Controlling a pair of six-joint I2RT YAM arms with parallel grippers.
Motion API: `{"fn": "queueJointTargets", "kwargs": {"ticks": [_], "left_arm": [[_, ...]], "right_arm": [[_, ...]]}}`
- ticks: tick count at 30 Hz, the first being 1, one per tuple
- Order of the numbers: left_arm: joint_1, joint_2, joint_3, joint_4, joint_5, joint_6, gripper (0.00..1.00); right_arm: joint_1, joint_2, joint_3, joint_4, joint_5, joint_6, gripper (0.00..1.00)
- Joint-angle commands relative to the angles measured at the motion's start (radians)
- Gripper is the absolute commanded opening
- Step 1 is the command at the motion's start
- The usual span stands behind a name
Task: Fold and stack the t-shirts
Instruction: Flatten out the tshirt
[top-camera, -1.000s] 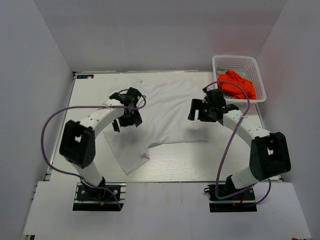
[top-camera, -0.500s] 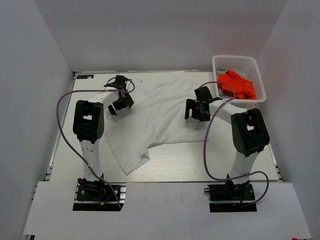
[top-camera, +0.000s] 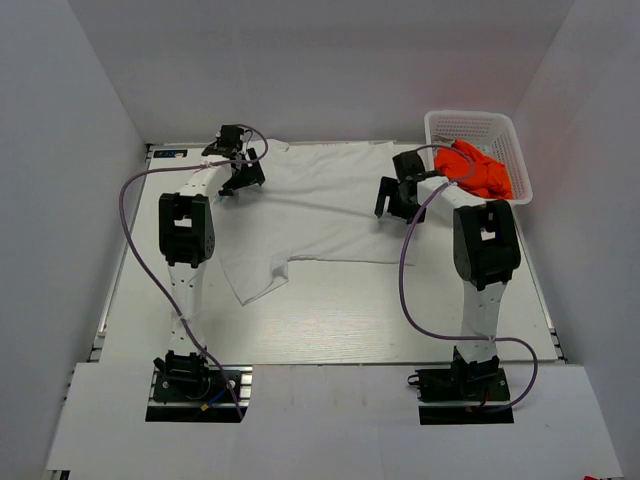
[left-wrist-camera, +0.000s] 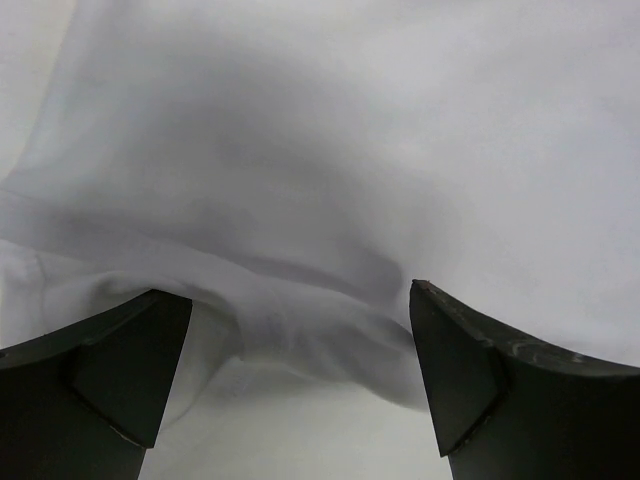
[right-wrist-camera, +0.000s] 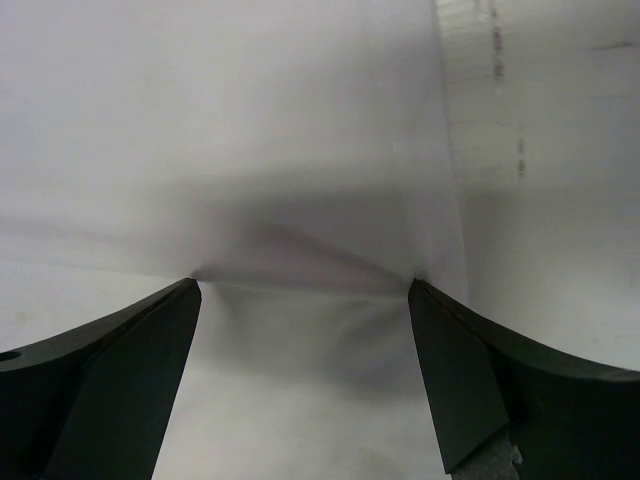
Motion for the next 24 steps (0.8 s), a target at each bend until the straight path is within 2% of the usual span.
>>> {"fn": "queueJointTargets", "kwargs": {"ticks": [1,4,7,9,10,11,13,14,15,17,21,24], "left_arm": [[-0.005,-0.051,0.012,0.012,0.157,0.124,1.00],[-0.014,-0.125,0.006,-0.011,0.146,0.133,1.00],[-0.023,-0.287,-0.131,-0.010,0.146,0.121,1.00],[-0.023,-0.382,-0.288,-0.010,0.146,0.063,1.00],[-0.023,-0.481,-0.345,-0.010,0.146,0.043,1.00],[-0.023,-0.533,-0.462,-0.010,0.146,0.018,1.00],[-0.034,-0.632,-0.587,-0.019,0.125,-0.075,1.00],[-0.034,-0.730,-0.712,-0.028,0.125,-0.109,1.00],[-0.034,-0.777,-0.773,-0.037,0.112,-0.206,1.00],[-0.046,-0.858,-0.919,-0.086,0.138,-0.255,1.00],[-0.080,-1.072,-1.122,-0.162,0.184,-0.310,1.00],[-0.102,-1.137,-1.259,-0.162,0.249,-0.324,1.00]], "right_arm": [[0.004,-0.011,0.085,-0.033,-0.097,-0.083,0.90],[0.024,-0.043,0.126,-0.039,-0.179,-0.119,0.90],[0.047,-0.123,0.064,-0.015,-0.184,-0.119,0.90],[0.055,-0.227,-0.023,0.025,-0.182,-0.096,0.90],[0.055,-0.250,-0.057,0.063,-0.175,-0.082,0.90],[0.054,-0.278,-0.164,0.098,-0.172,-0.058,0.90],[0.049,-0.381,-0.232,0.169,-0.172,0.010,0.90],[0.046,-0.402,-0.337,0.184,-0.169,0.022,0.90],[0.049,-0.474,-0.373,0.201,-0.164,0.051,0.90],[0.047,-0.531,-0.477,0.249,-0.158,0.084,0.90],[0.041,-0.605,-0.551,0.240,-0.100,0.128,0.90],[0.041,-0.631,-0.585,0.221,-0.096,0.142,0.90]]}}
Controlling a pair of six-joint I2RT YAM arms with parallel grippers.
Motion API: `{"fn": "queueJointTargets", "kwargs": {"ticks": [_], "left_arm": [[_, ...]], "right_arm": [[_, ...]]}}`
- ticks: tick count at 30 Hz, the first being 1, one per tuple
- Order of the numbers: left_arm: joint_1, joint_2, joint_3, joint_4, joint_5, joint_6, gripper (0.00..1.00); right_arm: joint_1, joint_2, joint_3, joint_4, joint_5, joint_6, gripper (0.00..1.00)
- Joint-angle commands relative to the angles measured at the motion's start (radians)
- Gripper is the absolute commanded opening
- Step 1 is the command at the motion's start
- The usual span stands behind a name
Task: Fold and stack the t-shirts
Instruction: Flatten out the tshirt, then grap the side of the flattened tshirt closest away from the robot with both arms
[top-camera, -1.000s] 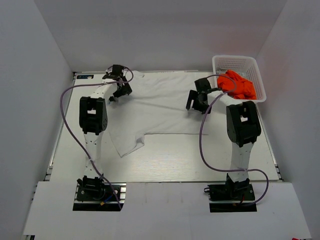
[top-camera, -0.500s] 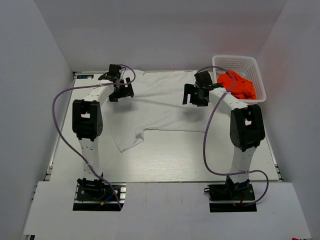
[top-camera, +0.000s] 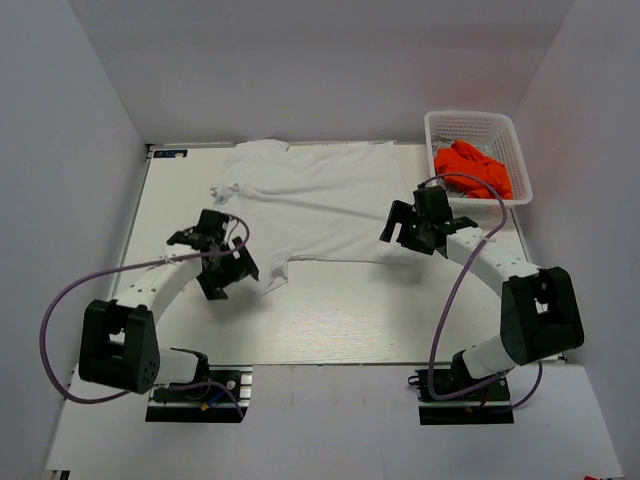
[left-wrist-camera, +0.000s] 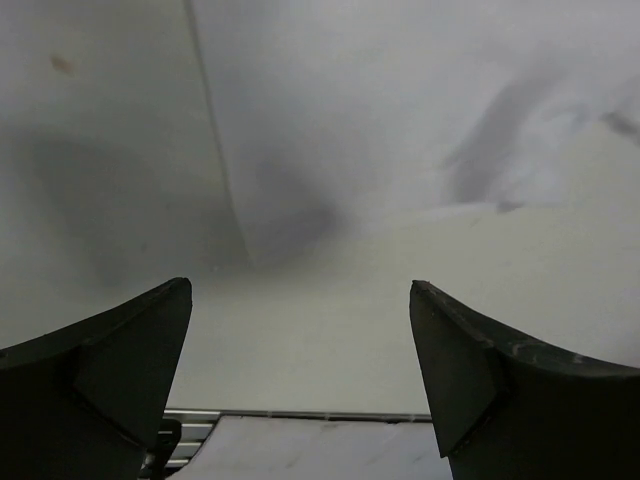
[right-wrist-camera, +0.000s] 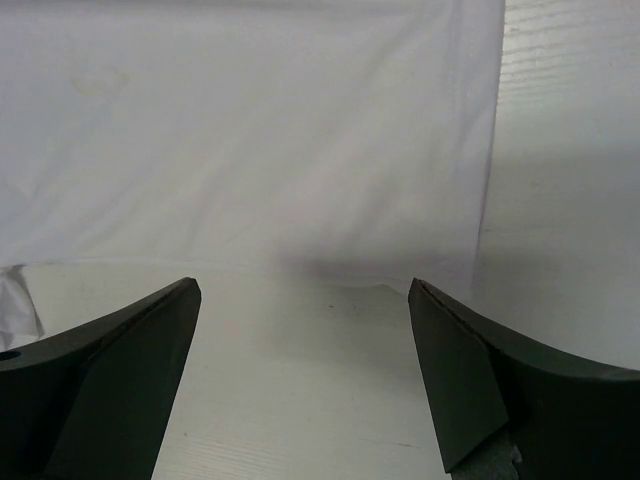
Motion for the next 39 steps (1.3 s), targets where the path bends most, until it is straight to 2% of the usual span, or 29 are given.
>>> {"fn": "queueJointTargets", "kwargs": {"ticks": [1,4,5,6,10,14,19,20,25,28,29,34,39], "left_arm": [[-0.036,-0.079,-0.132,-0.017,0.104,-0.061,1.00],[-0.059,-0.061,-0.198,0.029,0.137,-0.089,1.00],[-0.060,-0.026,-0.198,0.029,0.102,-0.089,1.00],[-0.060,-0.009,-0.208,0.040,0.086,-0.089,0.96],[-0.060,0.046,-0.197,0.124,0.075,-0.098,0.88],[-0.046,0.098,-0.149,0.146,-0.004,-0.114,0.88],[-0.037,0.157,-0.116,0.116,-0.081,-0.135,0.76],[-0.037,0.172,-0.116,0.116,-0.090,-0.135,0.68],[-0.037,0.233,-0.097,0.161,-0.100,-0.155,0.49],[-0.037,0.273,-0.073,0.170,-0.100,-0.155,0.20],[-0.037,0.273,-0.059,0.170,-0.100,-0.155,0.00],[-0.047,0.266,-0.050,0.098,-0.129,-0.144,0.00],[-0.047,0.205,-0.080,0.038,-0.129,-0.144,0.00]], "right_arm": [[-0.007,-0.055,-0.021,0.037,0.031,0.053,0.90],[-0.008,-0.072,-0.041,0.029,0.041,0.064,0.90],[-0.013,-0.072,-0.044,0.022,0.047,0.064,0.90],[-0.014,-0.081,-0.053,0.019,0.051,0.064,0.90],[-0.016,-0.097,-0.067,0.010,0.055,0.069,0.90],[-0.021,-0.074,-0.055,-0.023,0.072,0.057,0.90],[-0.028,-0.046,-0.046,-0.050,0.077,0.054,0.90],[-0.033,-0.043,-0.049,-0.055,0.081,0.055,0.90],[-0.037,-0.054,-0.077,-0.082,0.100,0.063,0.90],[-0.041,-0.067,-0.100,-0.095,0.119,0.063,0.90],[-0.041,-0.069,-0.106,-0.101,0.126,0.063,0.90],[-0.044,-0.068,-0.123,-0.138,0.173,0.083,0.90],[-0.045,-0.039,-0.152,-0.063,0.196,0.106,0.90]]}}
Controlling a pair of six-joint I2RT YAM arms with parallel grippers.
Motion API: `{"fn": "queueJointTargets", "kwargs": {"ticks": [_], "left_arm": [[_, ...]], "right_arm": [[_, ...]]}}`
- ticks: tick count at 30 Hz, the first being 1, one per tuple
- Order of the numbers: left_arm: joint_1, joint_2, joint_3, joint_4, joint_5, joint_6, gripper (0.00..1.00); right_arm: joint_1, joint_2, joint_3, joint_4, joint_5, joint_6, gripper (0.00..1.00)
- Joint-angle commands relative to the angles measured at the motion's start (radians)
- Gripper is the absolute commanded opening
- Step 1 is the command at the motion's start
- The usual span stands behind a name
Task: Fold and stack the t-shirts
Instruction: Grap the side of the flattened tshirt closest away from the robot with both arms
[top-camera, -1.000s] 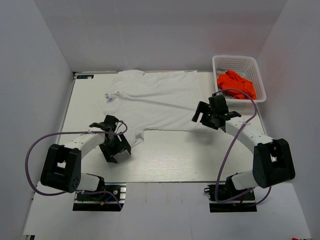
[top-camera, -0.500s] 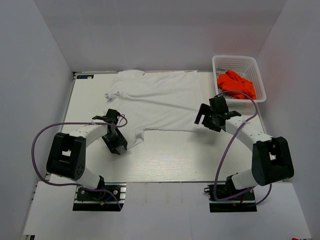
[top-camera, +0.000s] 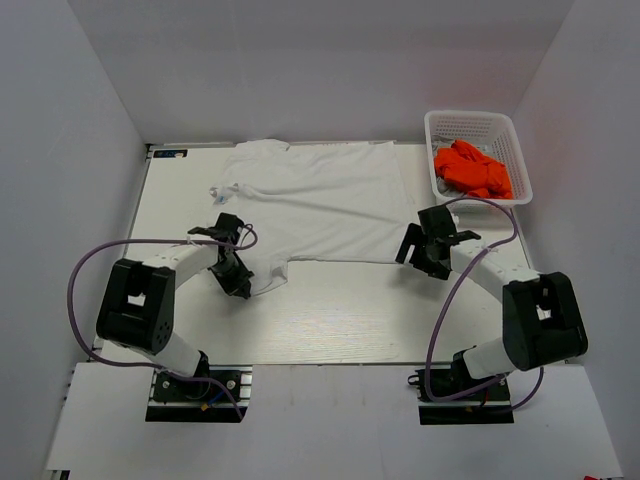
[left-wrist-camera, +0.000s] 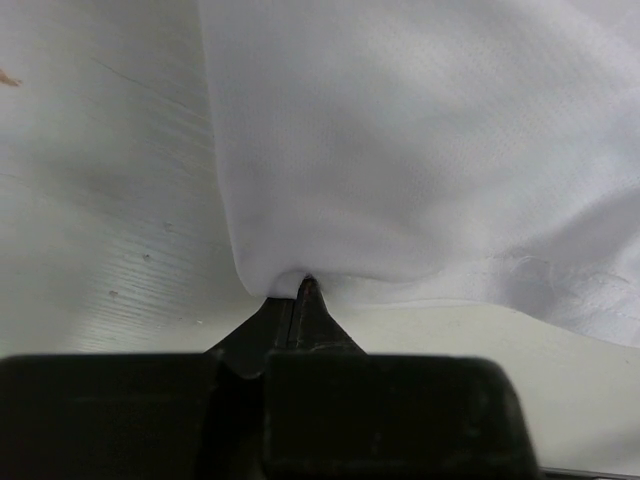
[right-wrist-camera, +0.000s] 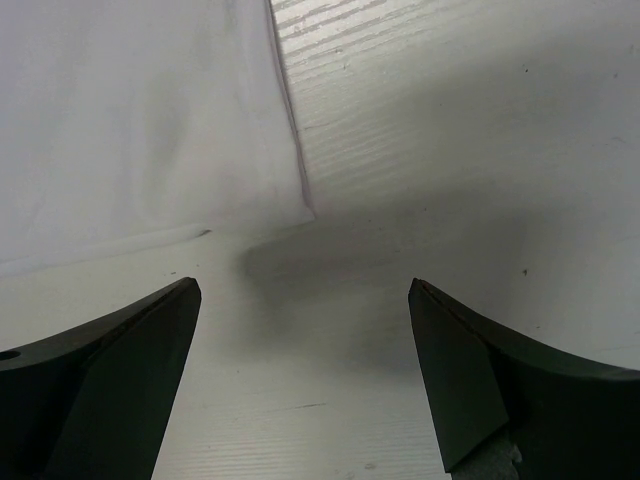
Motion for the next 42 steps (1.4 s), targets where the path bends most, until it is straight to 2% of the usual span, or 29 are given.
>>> {"fn": "queueJointTargets", "kwargs": {"ticks": [1,7,9,10,11,14,15,17,27,32,36,42], "left_arm": [[-0.009,-0.028,-0.055,-0.002,-0.093,0.004,0.00],[-0.010,-0.064,-0.098,-0.039,-0.071,0.004,0.00],[-0.010,-0.064,-0.098,-0.076,-0.071,0.004,0.00],[-0.010,-0.064,-0.098,-0.087,-0.071,0.004,0.00],[-0.010,-0.074,-0.098,-0.100,-0.082,0.004,0.00],[-0.010,-0.094,-0.098,-0.123,-0.082,0.014,0.00],[-0.010,-0.094,-0.098,-0.133,-0.082,0.027,0.00],[-0.010,-0.119,-0.098,-0.157,-0.057,0.036,0.00],[-0.019,-0.297,-0.138,-0.295,0.128,0.061,0.00],[-0.019,-0.331,-0.093,-0.242,0.170,0.096,0.00],[-0.019,-0.283,0.048,-0.142,0.219,0.160,0.00],[-0.007,-0.229,0.187,-0.074,0.188,0.179,0.00]], "right_arm": [[-0.007,0.015,-0.006,0.056,0.029,0.033,0.90],[-0.006,0.097,0.004,0.129,-0.021,0.050,0.81],[-0.007,0.104,-0.006,0.155,-0.022,0.063,0.73],[-0.009,0.107,-0.017,0.155,-0.019,0.067,0.66],[-0.007,0.111,-0.019,0.157,-0.021,0.070,0.53],[-0.007,0.106,-0.049,0.192,-0.021,0.073,0.48],[-0.007,0.106,-0.057,0.200,-0.019,0.073,0.28],[-0.007,0.092,-0.063,0.179,-0.031,0.064,0.00],[0.005,-0.121,-0.066,-0.151,-0.085,-0.013,0.00],[0.013,-0.130,-0.059,-0.127,-0.149,-0.051,0.00],[0.013,-0.116,-0.010,-0.098,-0.163,-0.059,0.00],[0.010,-0.081,0.102,-0.095,-0.171,-0.088,0.00]]}}
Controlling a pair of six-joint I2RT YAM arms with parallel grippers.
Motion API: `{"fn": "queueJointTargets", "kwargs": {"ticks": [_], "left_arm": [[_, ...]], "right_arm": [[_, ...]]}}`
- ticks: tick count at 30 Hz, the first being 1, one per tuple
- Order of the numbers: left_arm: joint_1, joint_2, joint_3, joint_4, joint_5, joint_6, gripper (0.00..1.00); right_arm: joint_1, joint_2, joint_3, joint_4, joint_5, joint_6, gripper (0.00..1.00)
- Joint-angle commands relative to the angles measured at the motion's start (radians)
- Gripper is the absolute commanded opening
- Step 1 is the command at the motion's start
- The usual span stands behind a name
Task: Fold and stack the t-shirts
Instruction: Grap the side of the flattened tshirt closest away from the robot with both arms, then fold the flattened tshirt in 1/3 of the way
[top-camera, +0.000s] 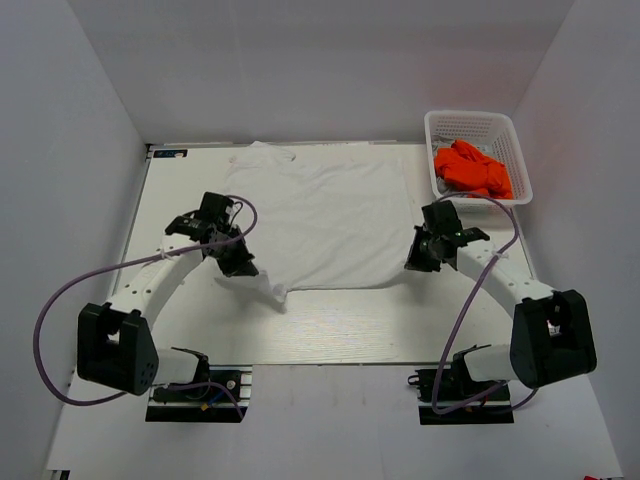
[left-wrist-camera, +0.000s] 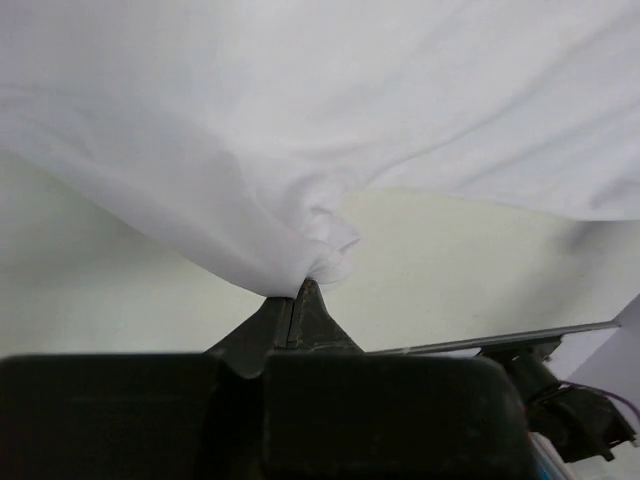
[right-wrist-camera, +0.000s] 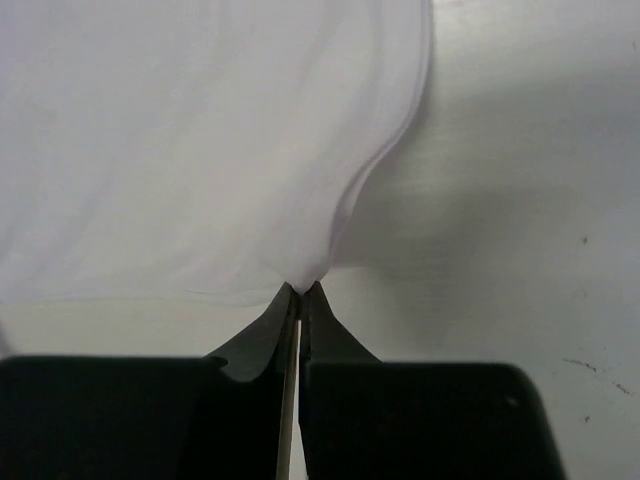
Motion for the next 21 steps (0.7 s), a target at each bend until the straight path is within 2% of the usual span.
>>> {"fn": "queueJointTargets", "kwargs": {"ticks": [1,9,13,16,21], "left_arm": [[0.008,0.033,0.080,0.060,-0.015,0.030,0.00],[0.026,0.200,0.328,0.014,-0.303,-0.010,0.00],[0.026,0.284,0.448,0.023,-0.352,-0.032,0.00],[0.035,0.339,0.504,0.069,-0.352,-0.021,0.00],[0.035,0.401,0.592,0.078,-0.431,-0.007,0.00]], "right_arm": [[0.000,0.037,0.089,0.021,-0.058,-0.035,0.00],[-0.005,0.116,0.257,0.073,-0.047,-0.003,0.00],[-0.010,0.215,0.353,0.036,-0.032,-0.014,0.00],[-0.010,0.263,0.414,0.011,0.016,-0.037,0.00],[-0.028,0.353,0.521,-0.016,0.033,-0.043,0.00]]}}
